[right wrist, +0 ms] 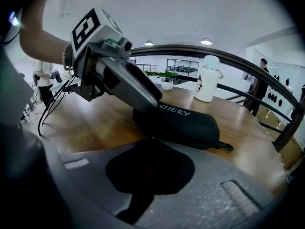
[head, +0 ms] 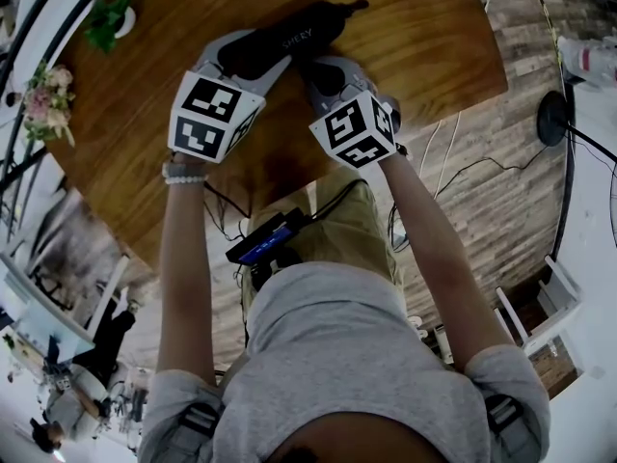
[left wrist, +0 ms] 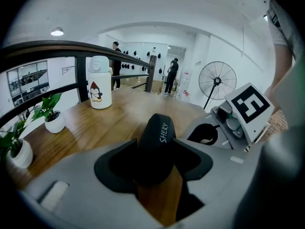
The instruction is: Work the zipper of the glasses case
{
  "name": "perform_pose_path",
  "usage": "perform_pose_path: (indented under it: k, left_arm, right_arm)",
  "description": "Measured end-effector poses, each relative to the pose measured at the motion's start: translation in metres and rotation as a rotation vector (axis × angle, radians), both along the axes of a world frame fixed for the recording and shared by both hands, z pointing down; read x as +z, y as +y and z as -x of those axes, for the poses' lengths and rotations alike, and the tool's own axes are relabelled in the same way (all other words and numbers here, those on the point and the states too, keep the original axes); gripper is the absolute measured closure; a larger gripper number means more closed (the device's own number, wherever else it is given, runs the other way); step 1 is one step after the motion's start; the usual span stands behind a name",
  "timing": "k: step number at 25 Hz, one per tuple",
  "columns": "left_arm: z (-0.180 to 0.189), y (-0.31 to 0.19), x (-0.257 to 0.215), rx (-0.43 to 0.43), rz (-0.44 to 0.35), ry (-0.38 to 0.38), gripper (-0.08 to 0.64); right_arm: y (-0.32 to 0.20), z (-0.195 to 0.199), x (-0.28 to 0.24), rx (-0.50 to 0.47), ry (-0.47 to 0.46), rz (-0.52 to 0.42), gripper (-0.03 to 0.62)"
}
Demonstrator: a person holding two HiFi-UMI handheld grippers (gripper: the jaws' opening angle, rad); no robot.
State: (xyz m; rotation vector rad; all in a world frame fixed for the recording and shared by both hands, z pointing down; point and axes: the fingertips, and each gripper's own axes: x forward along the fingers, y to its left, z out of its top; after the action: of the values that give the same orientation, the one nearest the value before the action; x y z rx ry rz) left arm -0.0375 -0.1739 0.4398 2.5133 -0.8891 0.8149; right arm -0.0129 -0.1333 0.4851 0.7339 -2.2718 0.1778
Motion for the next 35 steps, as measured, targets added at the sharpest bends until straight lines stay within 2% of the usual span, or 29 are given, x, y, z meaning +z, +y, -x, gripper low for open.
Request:
perform_pose_path:
  k: [6, 13, 17, 19, 22, 25, 27, 35]
  left_arm:
    - [-0.002, -0.002, -0.001, 0.002, 0.017, 0.014, 0.319]
    - [-0.002, -0.001, -0.001, 0.010, 0.008, 0.019, 0.318]
    - [0.000, 0.000, -0.005, -0.016, -0.006, 0.015, 0.321]
    - [0.004, 0.003, -0.009, -0.026, -0.028, 0.003, 0.357]
    - [0.016, 0.005, -0.019, -0.074, -0.072, -0.005, 0.413]
    - [0.030, 0.006, -0.034, -0.139, -0.133, -0.020, 0.488]
    - [0.035, 0.009, -0.047, -0.170, -0.170, -0.021, 0.540]
    - [0.039, 0.033, -0.098, -0.239, -0.245, 0.056, 0.546]
  right_arm:
    - [0.016, 0.038, -0.001, -0.059, -0.028, 0.003, 0.584]
    - [0.017, 0.042, 0.000, -0.057, -0.020, -0.012, 0.581]
    - [0.018, 0.043, -0.001, -0.056, -0.037, -0.001, 0.550]
    - [0.019, 0.042, -0.003, -0.041, -0.062, 0.024, 0.520]
    - [0.018, 0.034, -0.007, 0.002, -0.093, 0.040, 0.517]
    - [0.014, 0.021, -0.020, 0.067, -0.123, 0.018, 0.578]
    - [0.012, 0.011, -0.035, 0.104, -0.161, 0.001, 0.591]
    - [0.015, -0.019, -0.095, 0.160, -0.242, -0.067, 0.591]
